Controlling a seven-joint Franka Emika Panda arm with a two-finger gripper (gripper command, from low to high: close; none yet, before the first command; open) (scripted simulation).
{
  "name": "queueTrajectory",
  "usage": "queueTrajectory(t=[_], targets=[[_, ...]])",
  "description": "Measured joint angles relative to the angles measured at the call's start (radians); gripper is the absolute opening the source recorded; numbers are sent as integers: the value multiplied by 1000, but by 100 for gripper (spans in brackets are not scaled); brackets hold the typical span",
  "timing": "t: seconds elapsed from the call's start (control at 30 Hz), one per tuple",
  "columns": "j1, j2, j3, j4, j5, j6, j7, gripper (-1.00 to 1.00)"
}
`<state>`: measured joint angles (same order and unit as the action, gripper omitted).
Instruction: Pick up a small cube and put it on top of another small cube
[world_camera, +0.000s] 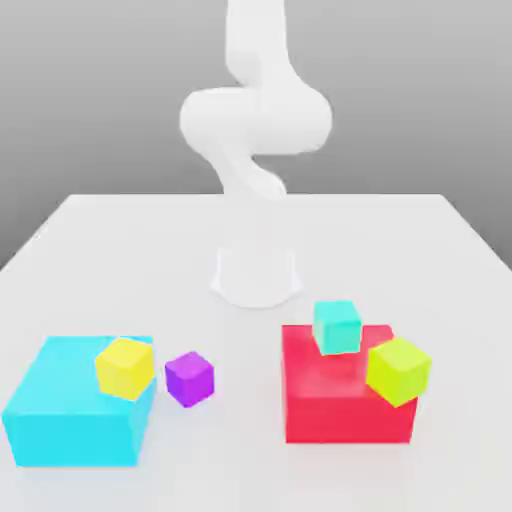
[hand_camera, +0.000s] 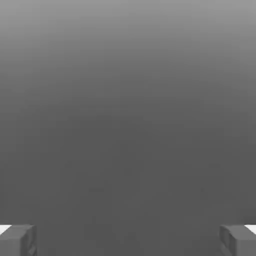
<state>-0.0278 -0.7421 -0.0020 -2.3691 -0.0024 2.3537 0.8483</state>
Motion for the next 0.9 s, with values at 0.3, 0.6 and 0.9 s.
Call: queueTrajectory(t=[0.3, 0.6, 0.9], targets=[[-130, 254, 1, -296, -1, 232, 207, 0], [-268, 629, -9, -605, -3, 546, 446, 0], [-293, 954, 2, -583, 12, 810, 457, -100]])
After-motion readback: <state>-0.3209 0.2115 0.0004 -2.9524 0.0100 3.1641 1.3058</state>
